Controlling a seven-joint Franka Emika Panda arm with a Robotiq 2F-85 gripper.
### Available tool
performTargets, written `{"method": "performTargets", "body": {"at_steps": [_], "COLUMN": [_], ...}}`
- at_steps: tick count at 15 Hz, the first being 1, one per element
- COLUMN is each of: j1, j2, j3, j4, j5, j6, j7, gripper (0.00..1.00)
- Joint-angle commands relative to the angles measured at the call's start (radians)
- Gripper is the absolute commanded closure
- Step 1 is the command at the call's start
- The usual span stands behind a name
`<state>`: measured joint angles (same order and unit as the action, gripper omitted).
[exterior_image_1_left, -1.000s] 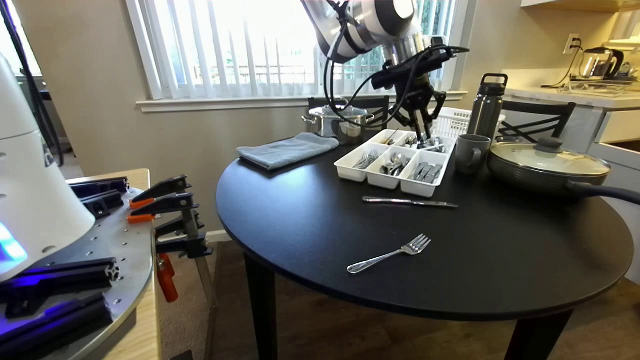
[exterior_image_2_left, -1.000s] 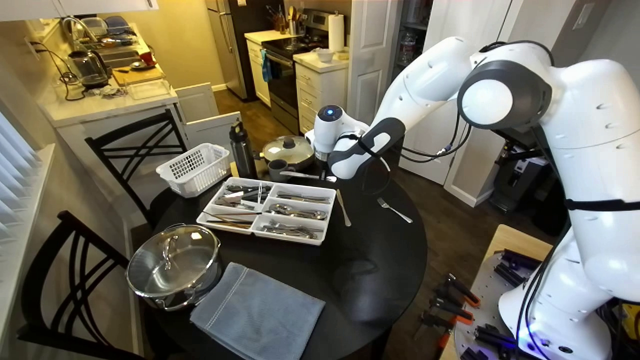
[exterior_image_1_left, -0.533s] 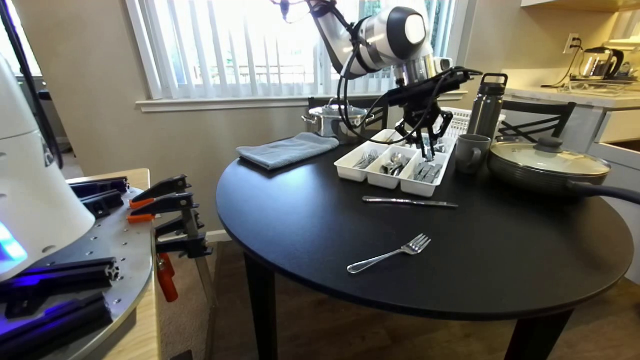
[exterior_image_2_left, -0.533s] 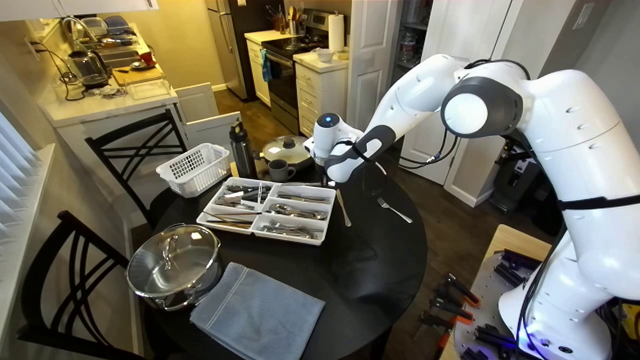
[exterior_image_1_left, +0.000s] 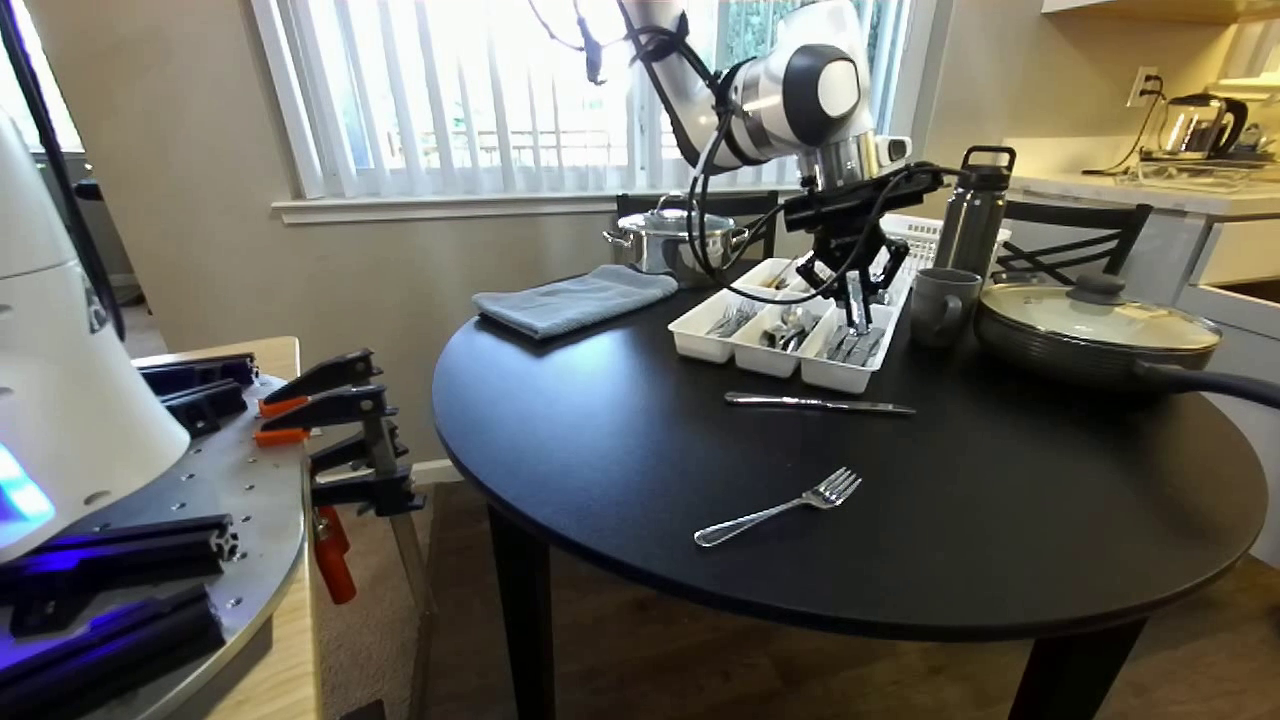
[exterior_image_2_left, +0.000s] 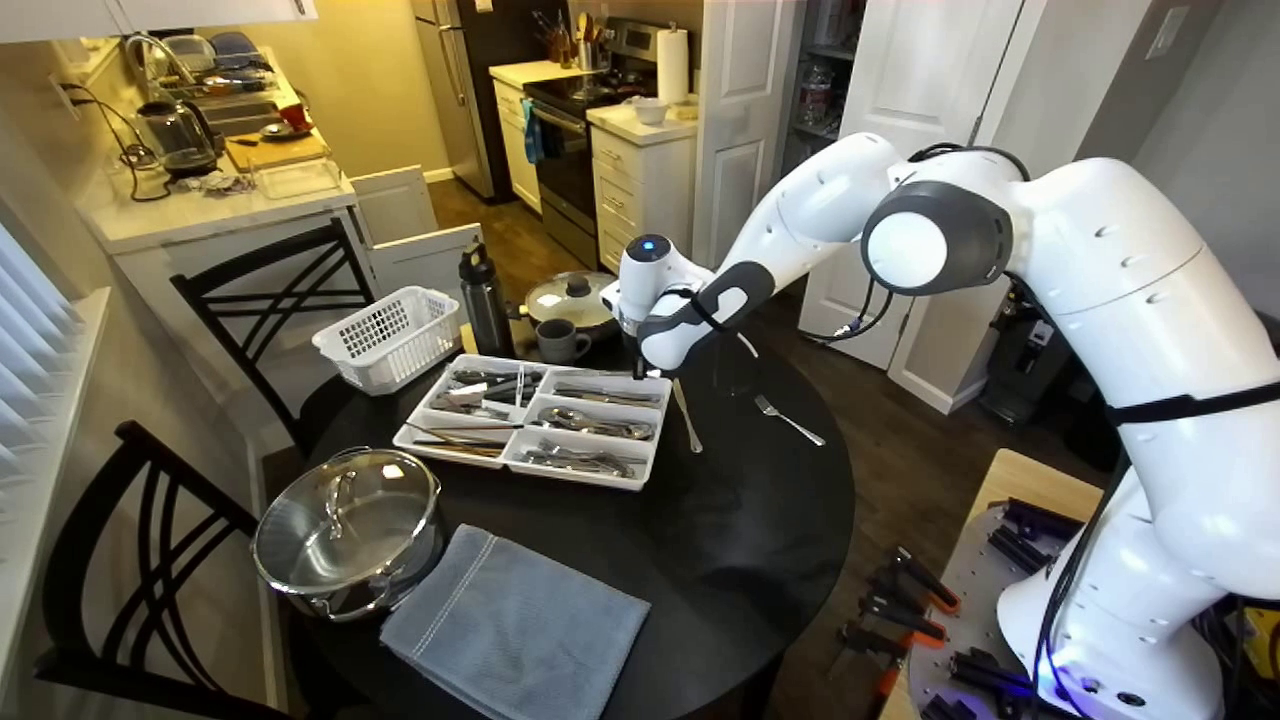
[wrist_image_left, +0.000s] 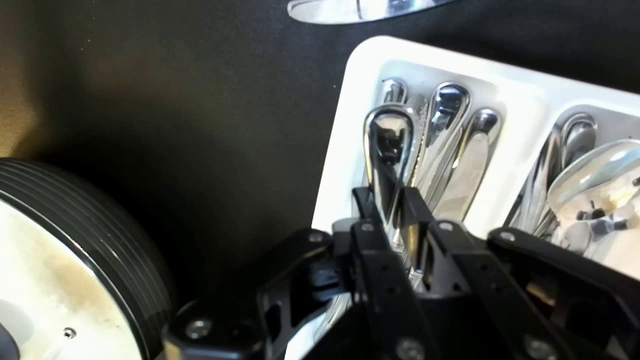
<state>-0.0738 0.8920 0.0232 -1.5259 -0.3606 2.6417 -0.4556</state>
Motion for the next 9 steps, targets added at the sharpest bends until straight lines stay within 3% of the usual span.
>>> {"method": "performTargets", "body": {"at_steps": [1,2,3,6,9], "j1": [-0.012,-0.015,-0.011,-0.01,-0.006], "j2": [0.031,0.035,0.037,0.005,-0.089], "j3": [0.02,0.025,0.022,0.022,0.027], "j4": [0.067,0.076,0.081,0.046,-0.062], "j5": [0.055,0.064,0.072,0.086,0.113], "j6": [-0.065,-0.077,-0.085,-0.073,-0.037], "j7": [-0.015,-0.024,-0.016,0.0,0.058], "gripper": [0.96,0.59,0.58,0.41,0.2]}}
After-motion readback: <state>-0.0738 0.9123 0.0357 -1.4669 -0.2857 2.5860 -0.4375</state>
